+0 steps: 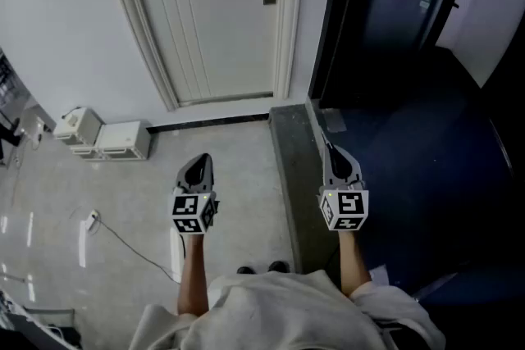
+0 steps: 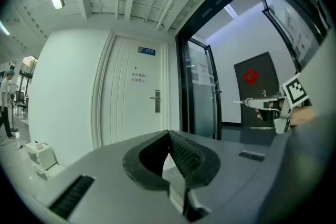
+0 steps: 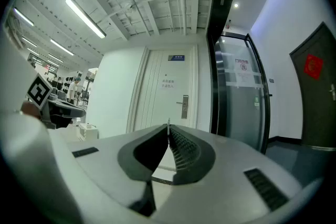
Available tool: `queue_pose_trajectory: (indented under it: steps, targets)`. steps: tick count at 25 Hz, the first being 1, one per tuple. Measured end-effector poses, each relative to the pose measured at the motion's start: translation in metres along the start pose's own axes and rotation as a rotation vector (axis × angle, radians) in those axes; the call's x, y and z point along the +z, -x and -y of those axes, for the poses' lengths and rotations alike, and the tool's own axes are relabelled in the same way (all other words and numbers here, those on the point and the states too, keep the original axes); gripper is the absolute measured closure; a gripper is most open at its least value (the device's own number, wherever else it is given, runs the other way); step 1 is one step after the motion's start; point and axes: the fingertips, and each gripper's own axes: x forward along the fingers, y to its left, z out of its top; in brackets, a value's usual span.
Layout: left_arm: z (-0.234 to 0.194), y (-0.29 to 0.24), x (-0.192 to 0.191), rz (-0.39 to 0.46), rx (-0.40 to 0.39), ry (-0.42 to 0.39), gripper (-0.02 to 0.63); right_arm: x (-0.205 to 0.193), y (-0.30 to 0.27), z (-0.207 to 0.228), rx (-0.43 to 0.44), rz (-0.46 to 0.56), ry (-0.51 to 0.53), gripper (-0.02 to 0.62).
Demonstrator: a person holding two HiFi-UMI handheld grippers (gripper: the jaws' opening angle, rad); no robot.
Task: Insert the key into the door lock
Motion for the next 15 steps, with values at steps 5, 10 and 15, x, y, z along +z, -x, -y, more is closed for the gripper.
queue_pose_trajectory:
  steps: [5, 10, 15]
  targets:
    - [0.001, 0.000, 0.003, 0.007, -0.003, -0.012, 0.589, -0.004, 0.000, 0.003, -0.005, 0.006, -0.001, 0.566]
    - [0.004, -0.001, 0.011, 0.012, -0.019, -0.022, 0.589, 0.001, 0.000, 0.003, -0.006, 0.007, 0.001, 0.566]
    - [0.014, -0.005, 0.014, 0.013, -0.033, -0.030, 0.589, 0.003, 0.002, 0.008, -0.001, 0.014, 0.003, 0.566]
